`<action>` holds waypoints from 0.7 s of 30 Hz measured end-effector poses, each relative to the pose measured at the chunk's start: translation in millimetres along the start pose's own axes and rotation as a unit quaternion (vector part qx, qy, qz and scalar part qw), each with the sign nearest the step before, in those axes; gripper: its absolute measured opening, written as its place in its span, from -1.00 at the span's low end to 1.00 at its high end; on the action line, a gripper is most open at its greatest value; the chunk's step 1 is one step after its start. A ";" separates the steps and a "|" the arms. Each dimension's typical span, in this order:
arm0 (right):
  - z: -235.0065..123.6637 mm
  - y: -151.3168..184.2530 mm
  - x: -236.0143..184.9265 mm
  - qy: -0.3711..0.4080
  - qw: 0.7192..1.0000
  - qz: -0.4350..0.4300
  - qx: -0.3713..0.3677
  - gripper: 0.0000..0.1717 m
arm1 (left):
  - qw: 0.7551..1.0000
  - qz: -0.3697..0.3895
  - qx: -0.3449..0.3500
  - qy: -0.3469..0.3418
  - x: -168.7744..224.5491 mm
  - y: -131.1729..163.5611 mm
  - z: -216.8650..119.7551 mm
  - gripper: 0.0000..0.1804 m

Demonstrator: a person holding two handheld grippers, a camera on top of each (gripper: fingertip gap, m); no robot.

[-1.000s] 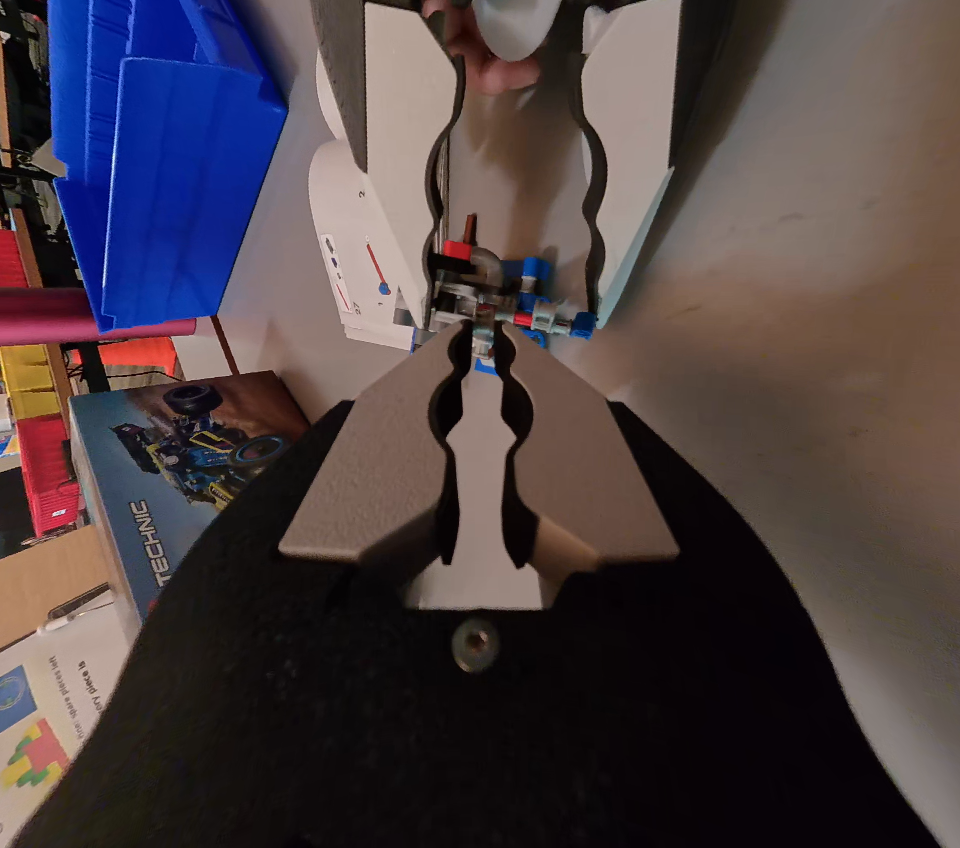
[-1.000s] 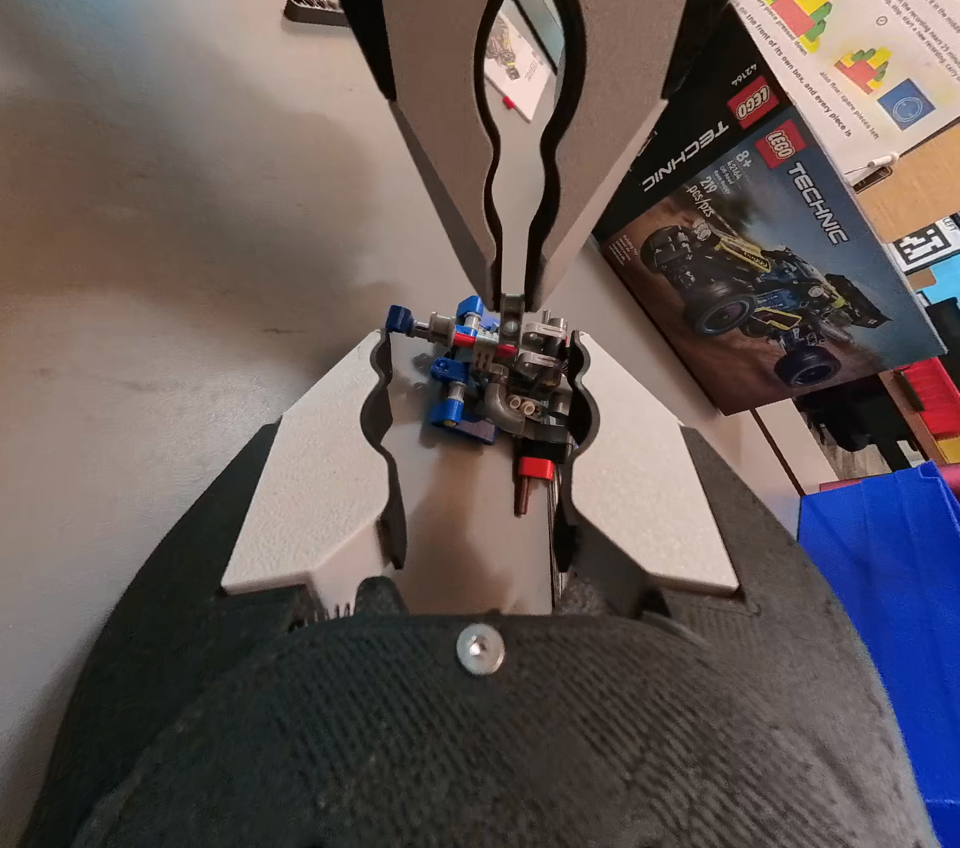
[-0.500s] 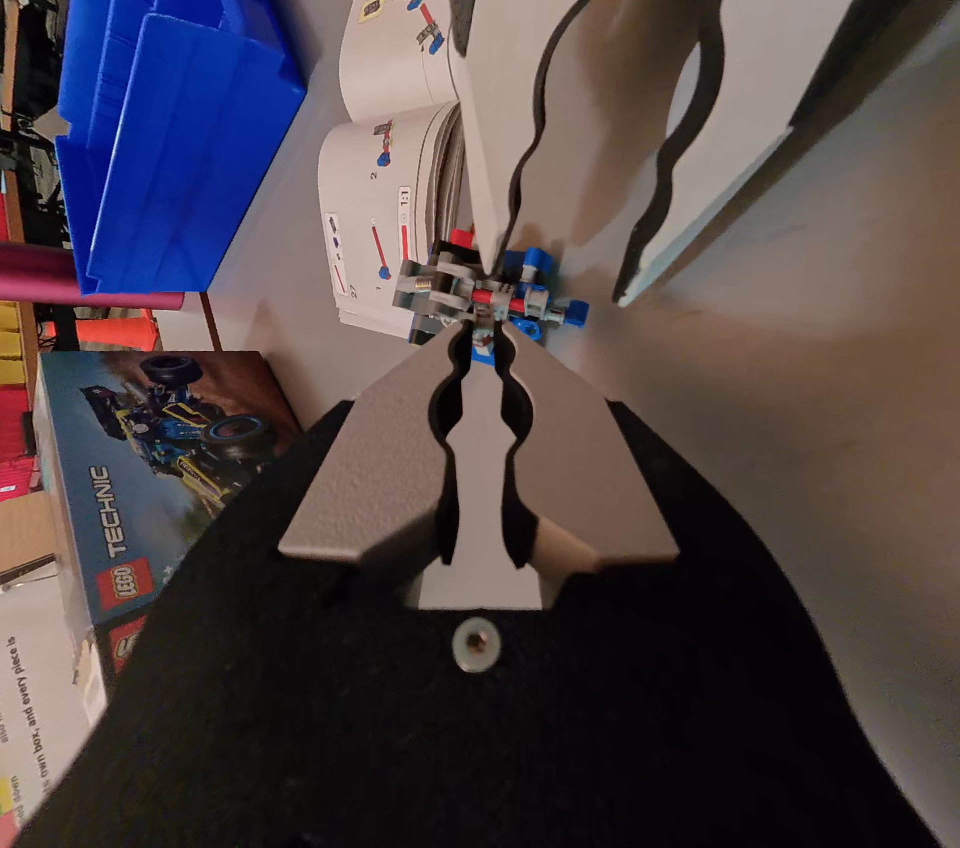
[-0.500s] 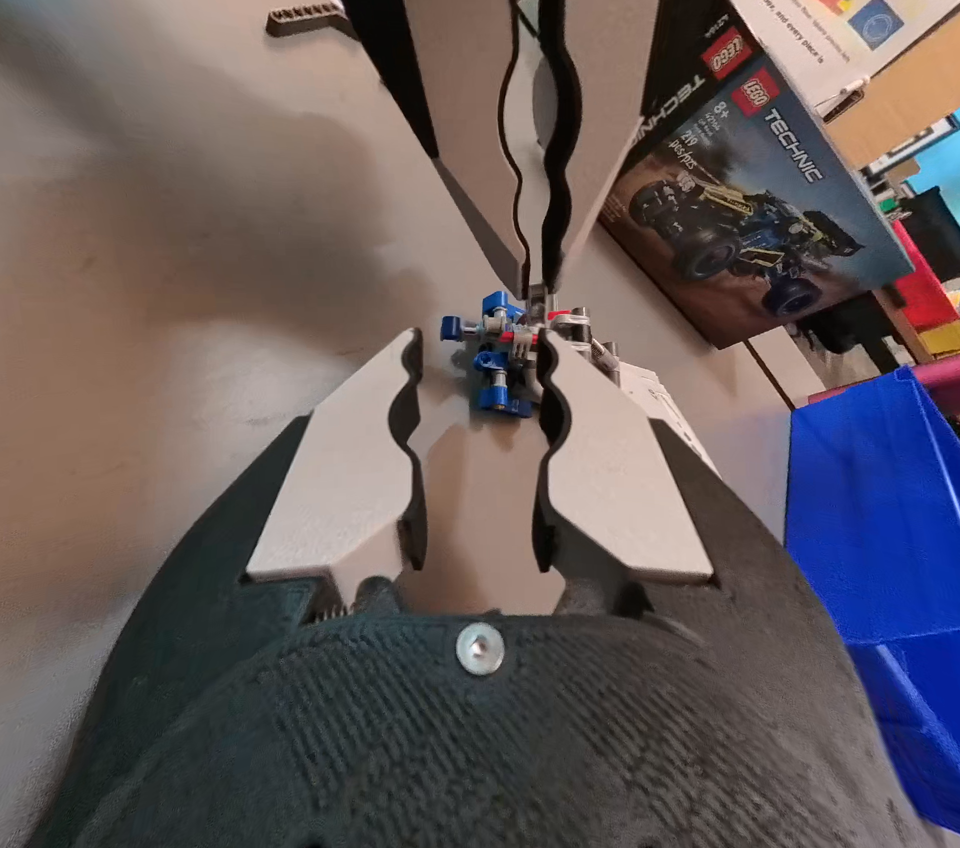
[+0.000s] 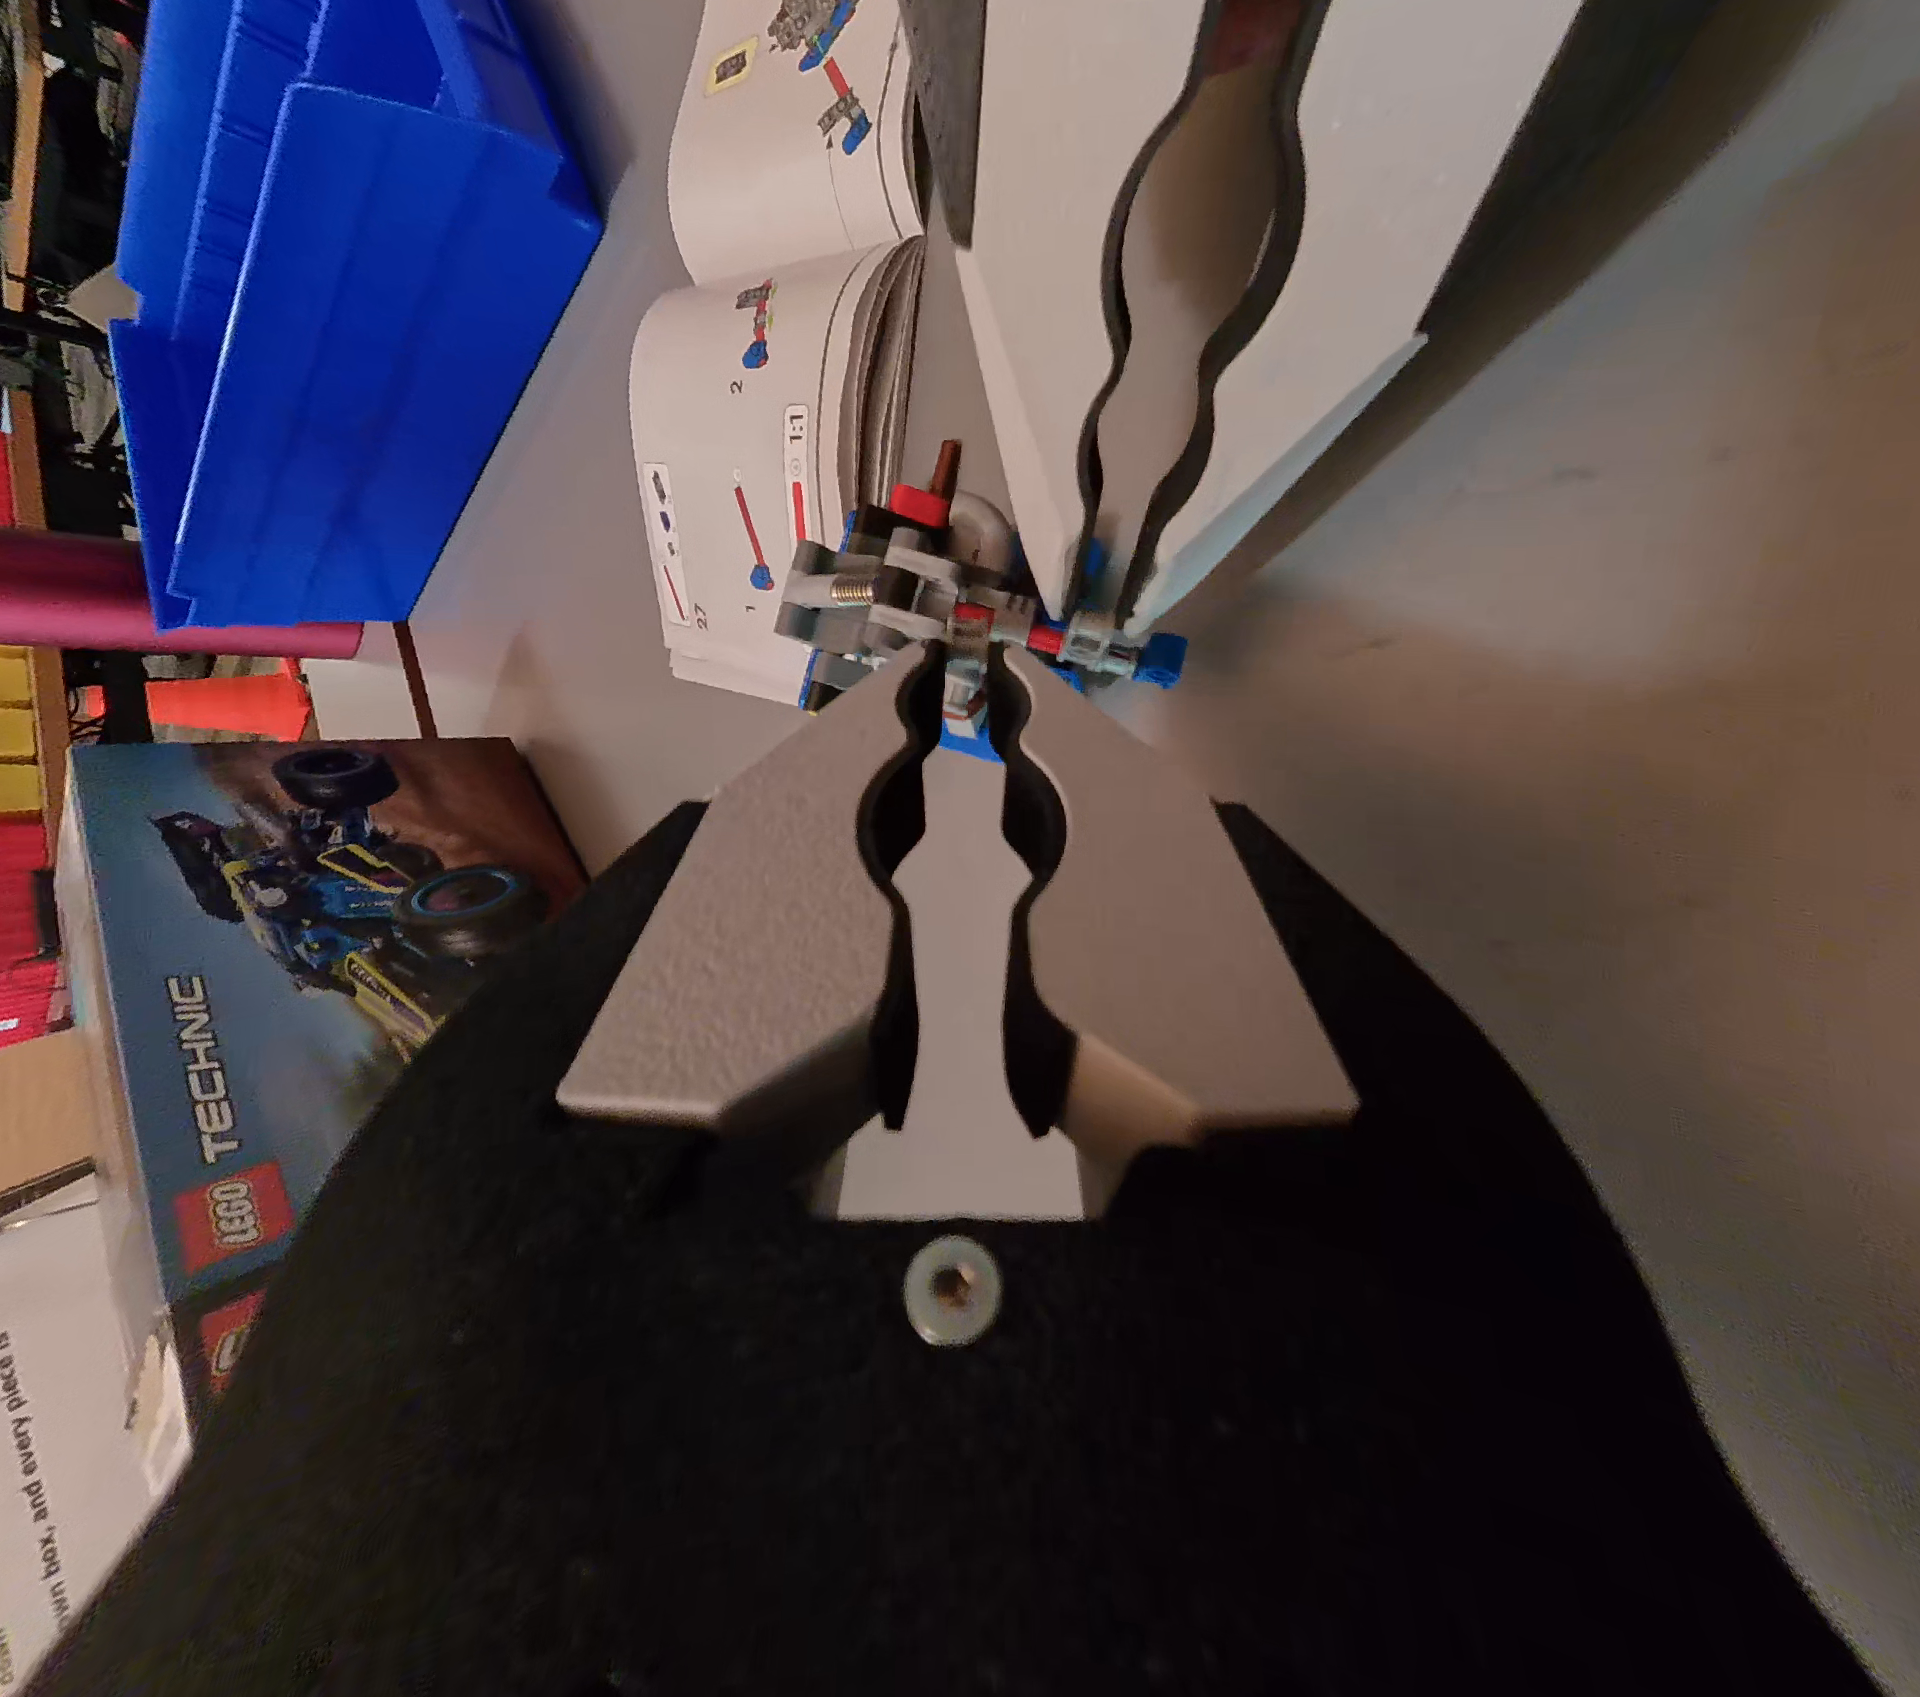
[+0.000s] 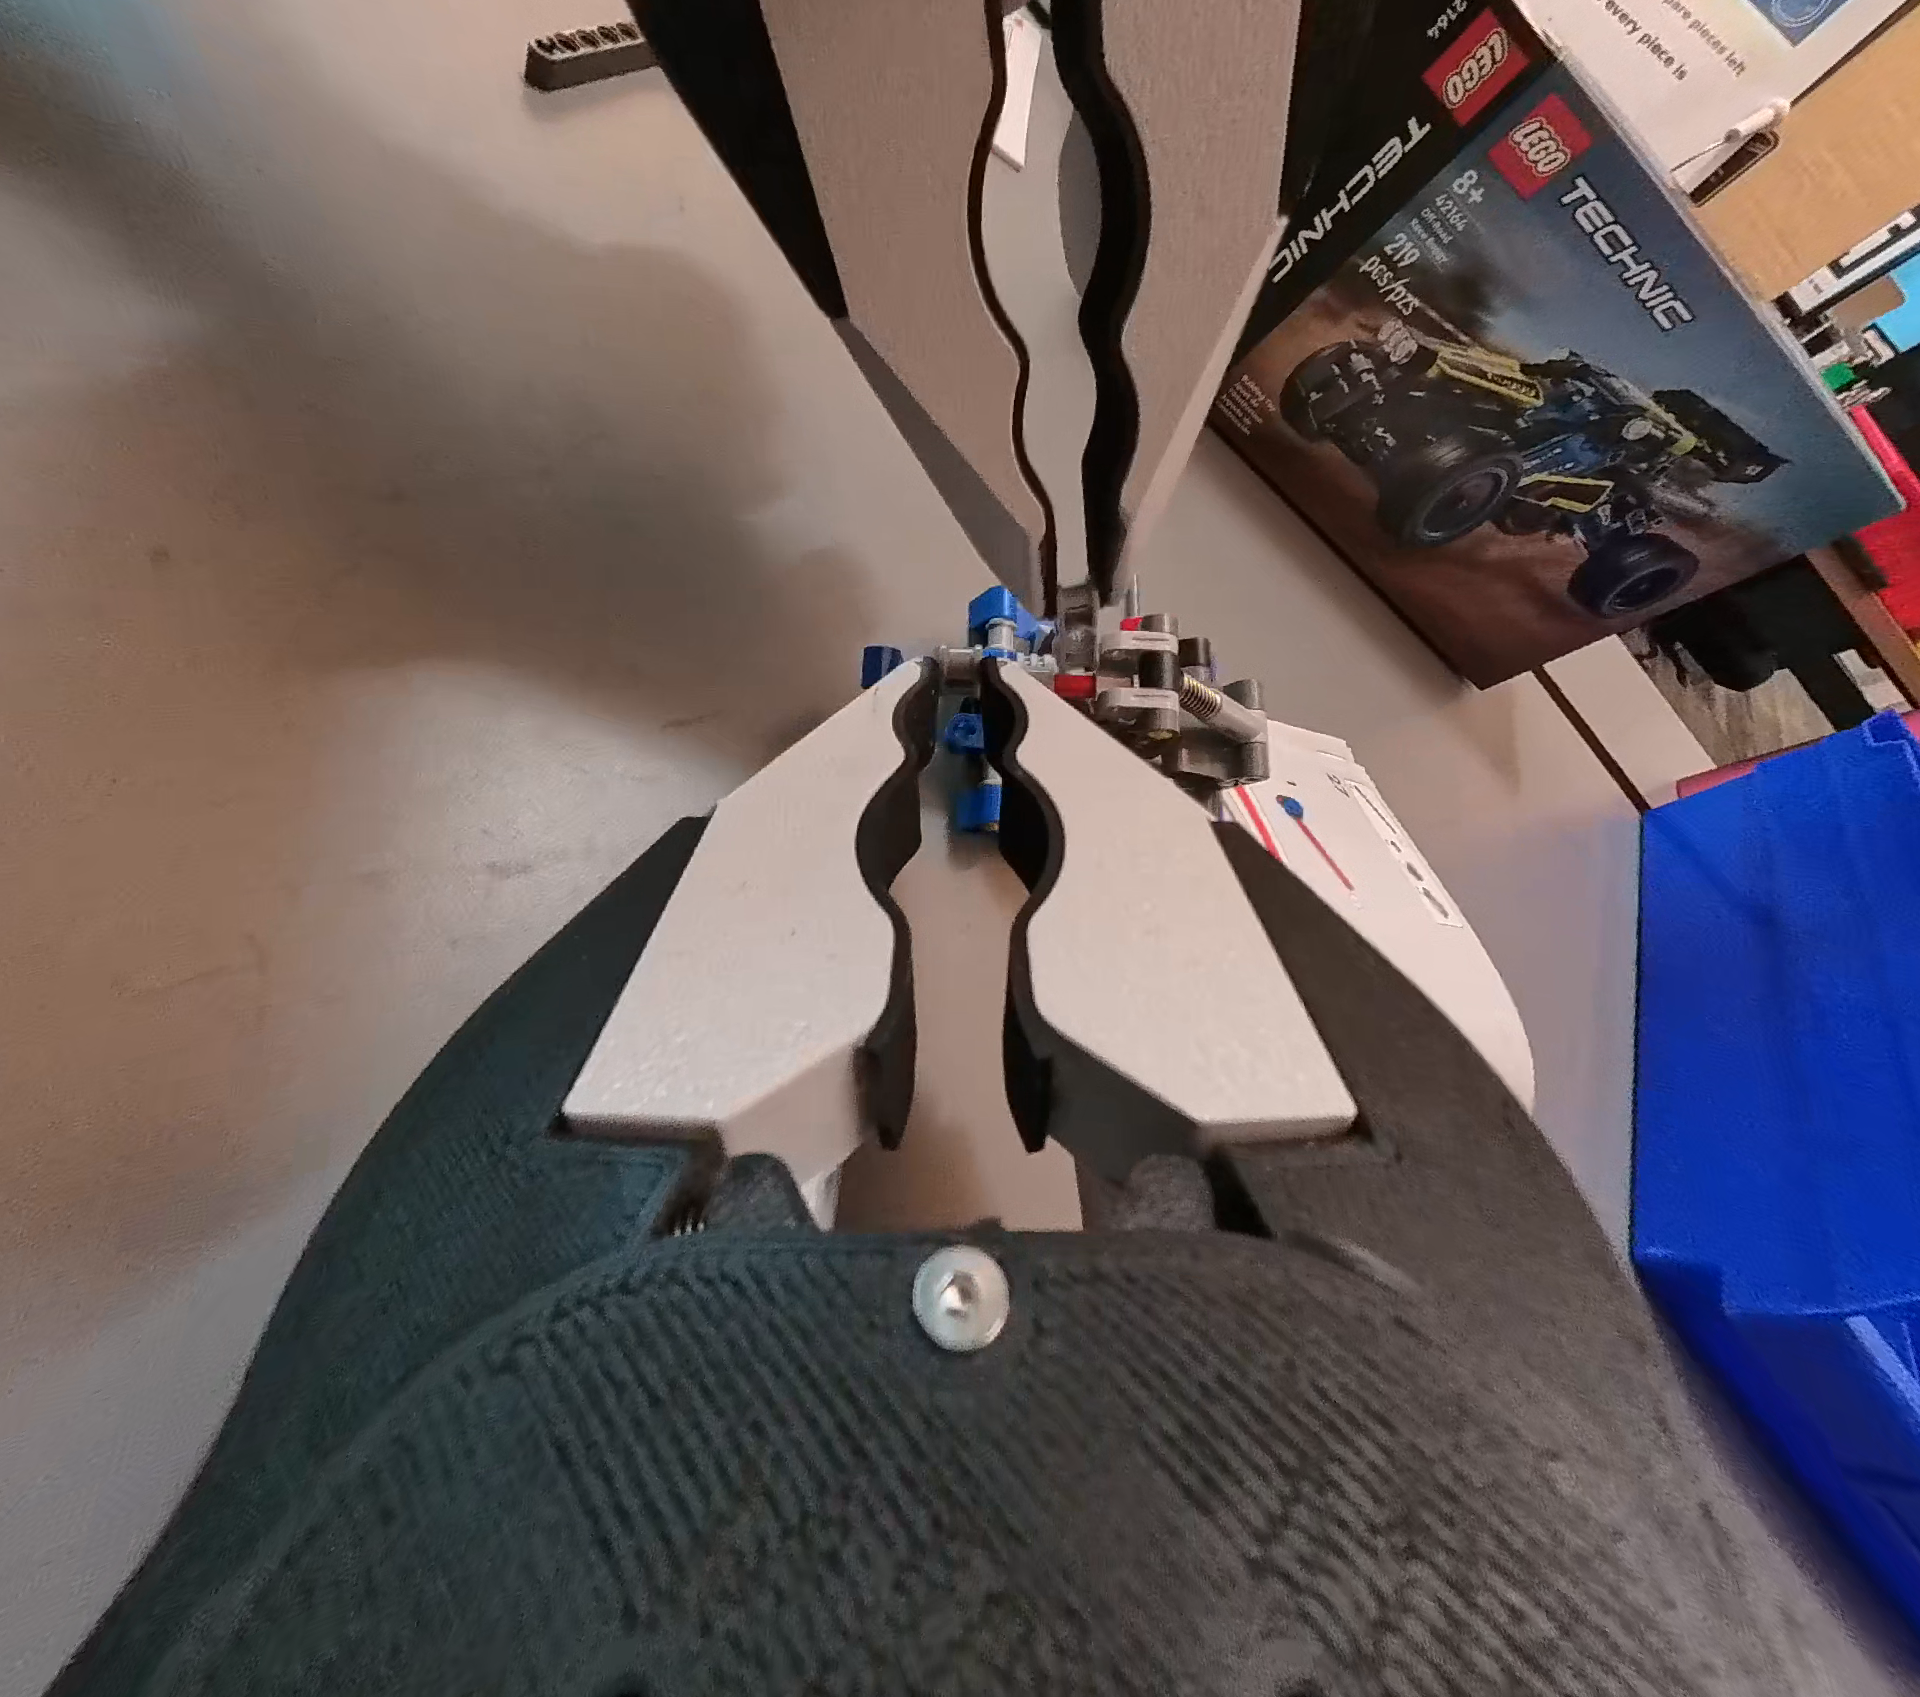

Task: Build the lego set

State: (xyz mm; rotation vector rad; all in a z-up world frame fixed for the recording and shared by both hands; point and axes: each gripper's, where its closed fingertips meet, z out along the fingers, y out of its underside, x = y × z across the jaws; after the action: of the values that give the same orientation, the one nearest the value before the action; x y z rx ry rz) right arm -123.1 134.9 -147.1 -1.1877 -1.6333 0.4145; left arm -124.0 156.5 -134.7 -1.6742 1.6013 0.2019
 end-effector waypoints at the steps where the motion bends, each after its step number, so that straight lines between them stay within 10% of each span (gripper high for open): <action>1: 0.0 -0.1 -0.6 0.000 1.000 0.000 0.001 -0.94 | 1.000 0.001 0.001 -0.001 -0.2 -0.9 0.3 -0.95; 21: 5.4 4.2 -12.4 -0.003 0.999 -0.050 -0.005 -0.94 | 0.994 0.086 -0.054 -0.031 1.1 2.9 4.4 -0.95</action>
State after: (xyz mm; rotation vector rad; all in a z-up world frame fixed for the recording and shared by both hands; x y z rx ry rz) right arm -126.0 127.7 -159.0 -1.1075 -1.6939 0.3458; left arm -124.7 158.7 -139.5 -1.5944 1.7148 0.4296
